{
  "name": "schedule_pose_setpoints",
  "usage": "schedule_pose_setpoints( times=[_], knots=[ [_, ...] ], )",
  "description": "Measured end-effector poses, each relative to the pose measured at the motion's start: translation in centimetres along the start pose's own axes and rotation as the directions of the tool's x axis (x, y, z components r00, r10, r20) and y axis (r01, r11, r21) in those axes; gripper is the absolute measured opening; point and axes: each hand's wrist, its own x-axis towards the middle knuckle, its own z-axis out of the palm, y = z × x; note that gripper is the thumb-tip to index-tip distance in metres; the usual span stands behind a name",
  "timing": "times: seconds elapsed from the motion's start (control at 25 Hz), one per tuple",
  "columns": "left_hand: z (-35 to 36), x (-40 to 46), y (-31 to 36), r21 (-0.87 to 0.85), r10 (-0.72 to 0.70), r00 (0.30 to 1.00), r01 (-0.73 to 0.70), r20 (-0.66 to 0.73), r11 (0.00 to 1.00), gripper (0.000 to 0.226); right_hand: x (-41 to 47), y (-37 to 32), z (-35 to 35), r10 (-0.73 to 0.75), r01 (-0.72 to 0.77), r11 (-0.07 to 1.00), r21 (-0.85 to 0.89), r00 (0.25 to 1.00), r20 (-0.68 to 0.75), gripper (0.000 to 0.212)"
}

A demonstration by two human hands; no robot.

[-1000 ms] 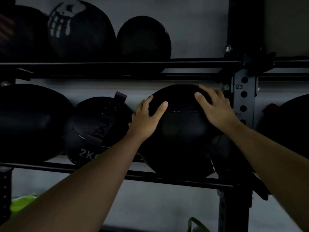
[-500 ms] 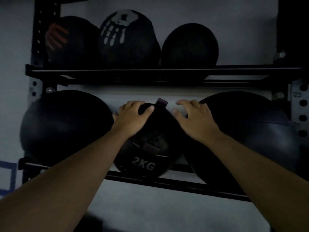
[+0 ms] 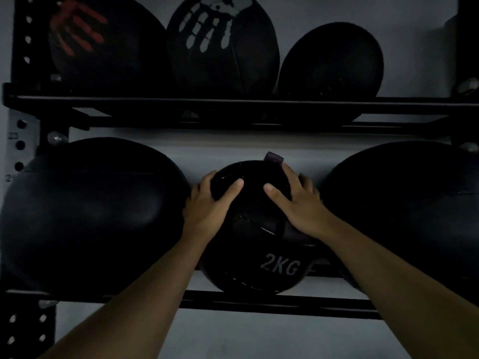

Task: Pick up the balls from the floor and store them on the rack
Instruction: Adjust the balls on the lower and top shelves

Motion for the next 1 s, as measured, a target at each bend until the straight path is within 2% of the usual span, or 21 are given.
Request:
schedule_pose_setpoints(
  times=[0.08,0.2,0.28,0.36,0.44,0.48,0.56,0.68,0.8,0.88,1.0],
  knots=[
    [1.1,-0.6,0.8,0.055,-0.097,0.991,0.102,-0.089,0.993,0.098,2.6,-0.7,-2.1,-0.023,0.023,1.000,0.000,0.993,0.117,0.077],
    [2.0,-1.2,1.8,0.115,-0.226,0.957,0.248,-0.180,0.962,0.105,5.5,-2.7,-4.6,-0.009,0.042,0.994,-0.103,0.955,0.296,0.069],
    [1.6,-1.0,1.7,0.164,-0.188,0.958,0.225,-0.216,0.961,0.103,6.3,-4.1,-4.5,0.004,0.056,0.972,-0.230,0.968,0.252,0.066],
    [0.7,0.2,1.2,0.096,-0.091,0.976,0.111,-0.198,0.989,0.089,4.5,-5.0,-2.5,-0.034,0.041,0.931,-0.363,0.999,0.025,0.058],
    [-0.3,1.7,0.9,-0.049,-0.057,0.997,0.055,-0.060,0.997,0.084,0.2,-4.7,0.7,-0.161,0.070,0.898,-0.435,0.971,-0.177,0.059],
    [-0.9,2.2,1.1,-0.095,-0.067,0.998,0.068,0.016,0.993,0.088,-1.7,-4.5,2.0,-0.209,0.088,0.872,-0.481,0.956,-0.205,0.064],
    [-1.6,2.8,1.5,-0.095,-0.099,0.991,0.107,0.090,0.990,0.098,-3.4,-4.0,3.4,-0.254,0.103,0.825,-0.555,0.946,-0.202,0.071],
    [-1.4,3.0,1.5,-0.080,-0.137,0.986,0.145,0.097,0.986,0.101,-1.5,-3.4,2.7,-0.315,0.171,0.793,-0.584,0.936,-0.154,0.073],
    [-0.9,3.1,2.3,-0.031,-0.245,0.969,0.247,0.037,0.969,0.109,2.8,-2.2,0.2,-0.408,0.340,0.731,-0.592,0.913,0.021,0.074],
    [-0.7,3.2,3.0,0.071,-0.313,0.949,0.310,0.030,0.948,0.110,5.9,-1.7,-1.8,-0.388,0.386,0.744,-0.545,0.914,0.117,0.067],
    [-0.5,2.4,3.6,0.212,-0.344,0.939,0.337,-0.004,0.917,0.105,8.2,-1.6,-2.3,-0.379,0.376,0.781,-0.499,0.920,0.099,0.061]
  ],
)
